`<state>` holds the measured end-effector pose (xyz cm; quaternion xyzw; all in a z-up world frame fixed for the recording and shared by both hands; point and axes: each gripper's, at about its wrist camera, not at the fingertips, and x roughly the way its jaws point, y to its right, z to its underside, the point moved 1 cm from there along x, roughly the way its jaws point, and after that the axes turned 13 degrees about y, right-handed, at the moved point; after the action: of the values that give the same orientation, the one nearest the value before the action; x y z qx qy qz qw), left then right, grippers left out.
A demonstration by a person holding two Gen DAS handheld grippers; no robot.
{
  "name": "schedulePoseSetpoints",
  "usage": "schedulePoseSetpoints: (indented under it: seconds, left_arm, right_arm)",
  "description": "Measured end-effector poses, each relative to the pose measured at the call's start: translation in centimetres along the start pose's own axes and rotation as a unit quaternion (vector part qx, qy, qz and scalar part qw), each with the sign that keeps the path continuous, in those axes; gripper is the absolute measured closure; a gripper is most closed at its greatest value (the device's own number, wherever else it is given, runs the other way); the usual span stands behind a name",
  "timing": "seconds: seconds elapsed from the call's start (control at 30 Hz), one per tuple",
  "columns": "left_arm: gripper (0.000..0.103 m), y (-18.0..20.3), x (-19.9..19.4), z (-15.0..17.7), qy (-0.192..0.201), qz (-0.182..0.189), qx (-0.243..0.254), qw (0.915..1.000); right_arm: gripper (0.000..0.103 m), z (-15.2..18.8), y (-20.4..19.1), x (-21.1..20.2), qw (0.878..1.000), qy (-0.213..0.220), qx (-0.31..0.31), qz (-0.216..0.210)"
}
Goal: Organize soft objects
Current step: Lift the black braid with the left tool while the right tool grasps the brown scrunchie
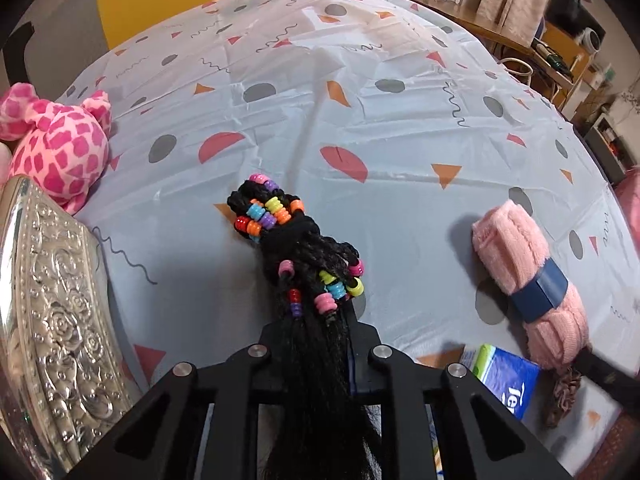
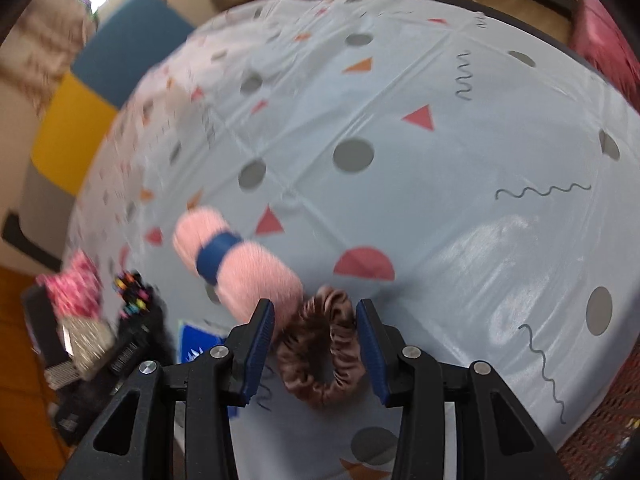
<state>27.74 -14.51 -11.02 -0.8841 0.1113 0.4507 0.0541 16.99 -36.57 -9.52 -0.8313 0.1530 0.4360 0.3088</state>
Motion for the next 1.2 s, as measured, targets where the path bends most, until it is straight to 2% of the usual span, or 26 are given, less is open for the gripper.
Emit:
schedulePoseSetpoints:
  seconds: [0.1, 0.3, 0.4, 0.43, 0.5, 0.57, 0.7, 0.83, 0.97, 1.07, 1.2]
  left_arm:
    - [0.086, 0.0, 0.0, -0.5, -0.005, 0.006, -0.007, 0.9999]
    - [0.087, -1.3, -3.3, -4.0, 0.038, 0.018, -0.034, 0.9986]
    - [0.086, -3.2, -5.0, -6.3, 0.064, 0.009, -0.044, 0.9969]
    - [0.086, -4.2, -5.5, -7.1, 0.071, 0.002, -0.05, 0.9962]
    - [0.086, -6.8, -6.8, -8.5, 0.089, -0.013, -0.065, 0.9938]
    - [0.086, -9.3, -8.1, -9.3, 0.104, -0.029, -0.073, 0.9914]
    - [0.086, -15.8, -11.1, -10.2, 0.131, -0.075, -0.105, 0.983]
    - [0.086, -21.9, -12.6, -9.0, 0.135, -0.11, -0.143, 0.9743]
    - [0.086, -27.3, -14.5, -5.8, 0.137, -0.141, -0.179, 0.9641]
    - [0.086, -29.5, -15.8, -3.0, 0.139, -0.145, -0.194, 0.9601]
    - [0.086, -31.1, -17.8, 1.7, 0.14, -0.142, -0.2, 0.9592]
  right_arm:
    - [0.06, 0.9, -1.0, 1.2, 0.999, -0.033, -0.04, 0.015]
    - [0.06, 1.6, -2.3, 1.5, 0.994, -0.027, -0.102, 0.04]
    - [0.06, 1.9, -3.0, 1.6, 0.989, -0.024, -0.135, 0.055]
    - [0.06, 2.2, -3.5, 1.8, 0.986, -0.023, -0.154, 0.064]
    - [0.049, 2.8, -4.5, 2.0, 0.979, -0.021, -0.19, 0.074]
    - [0.045, 3.3, -5.1, 2.2, 0.973, -0.022, -0.214, 0.079]
    - [0.045, 3.3, -5.1, 2.3, 0.972, -0.022, -0.22, 0.081]
    - [0.045, 3.5, -5.3, 2.6, 0.969, -0.019, -0.232, 0.088]
    - [0.046, 4.1, -6.0, 2.7, 0.966, -0.017, -0.24, 0.093]
    - [0.051, 4.5, -6.4, 2.6, 0.964, -0.013, -0.249, 0.096]
    - [0.053, 4.9, -6.7, 2.7, 0.962, -0.009, -0.255, 0.098]
